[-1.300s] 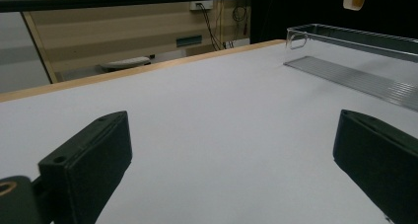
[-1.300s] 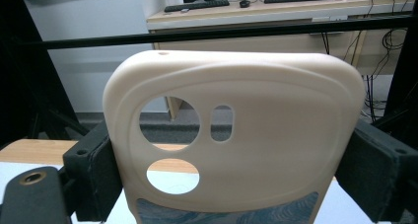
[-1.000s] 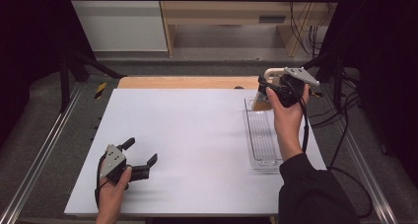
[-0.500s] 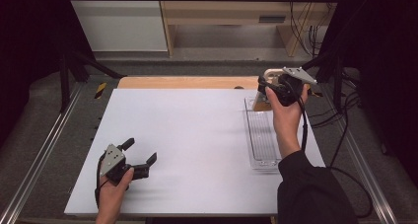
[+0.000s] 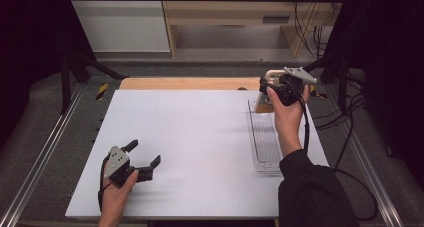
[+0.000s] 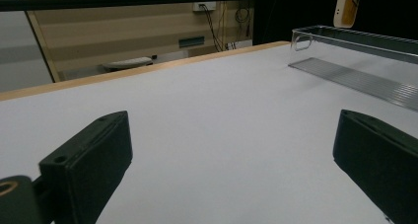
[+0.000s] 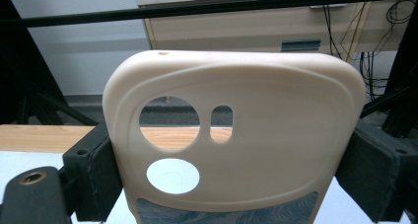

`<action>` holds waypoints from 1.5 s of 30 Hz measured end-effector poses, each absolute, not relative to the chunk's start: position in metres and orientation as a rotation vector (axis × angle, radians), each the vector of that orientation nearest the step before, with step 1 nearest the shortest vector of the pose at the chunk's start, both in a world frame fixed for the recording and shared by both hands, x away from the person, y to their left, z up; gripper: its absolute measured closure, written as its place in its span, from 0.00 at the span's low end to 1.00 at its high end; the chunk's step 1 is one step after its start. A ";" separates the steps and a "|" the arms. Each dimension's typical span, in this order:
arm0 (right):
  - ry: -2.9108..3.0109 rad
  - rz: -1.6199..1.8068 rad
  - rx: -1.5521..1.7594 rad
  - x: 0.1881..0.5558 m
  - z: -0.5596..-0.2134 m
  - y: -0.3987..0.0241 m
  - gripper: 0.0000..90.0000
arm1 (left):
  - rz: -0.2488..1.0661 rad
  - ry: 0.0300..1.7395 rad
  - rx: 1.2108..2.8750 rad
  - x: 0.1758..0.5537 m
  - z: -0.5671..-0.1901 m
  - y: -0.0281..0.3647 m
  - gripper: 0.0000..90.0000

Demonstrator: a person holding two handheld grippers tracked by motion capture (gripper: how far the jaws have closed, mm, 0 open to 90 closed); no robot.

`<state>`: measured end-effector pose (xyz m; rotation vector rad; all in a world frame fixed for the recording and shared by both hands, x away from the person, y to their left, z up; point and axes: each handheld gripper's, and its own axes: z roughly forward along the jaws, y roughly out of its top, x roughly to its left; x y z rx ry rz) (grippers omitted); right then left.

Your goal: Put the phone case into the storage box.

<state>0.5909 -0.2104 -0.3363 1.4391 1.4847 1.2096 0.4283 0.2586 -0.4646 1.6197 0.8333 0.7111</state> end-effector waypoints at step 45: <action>1.533 1.036 1.483 0.633 -0.385 -0.190 0.12 | 0.685 0.810 1.600 0.427 -0.464 0.257 0.02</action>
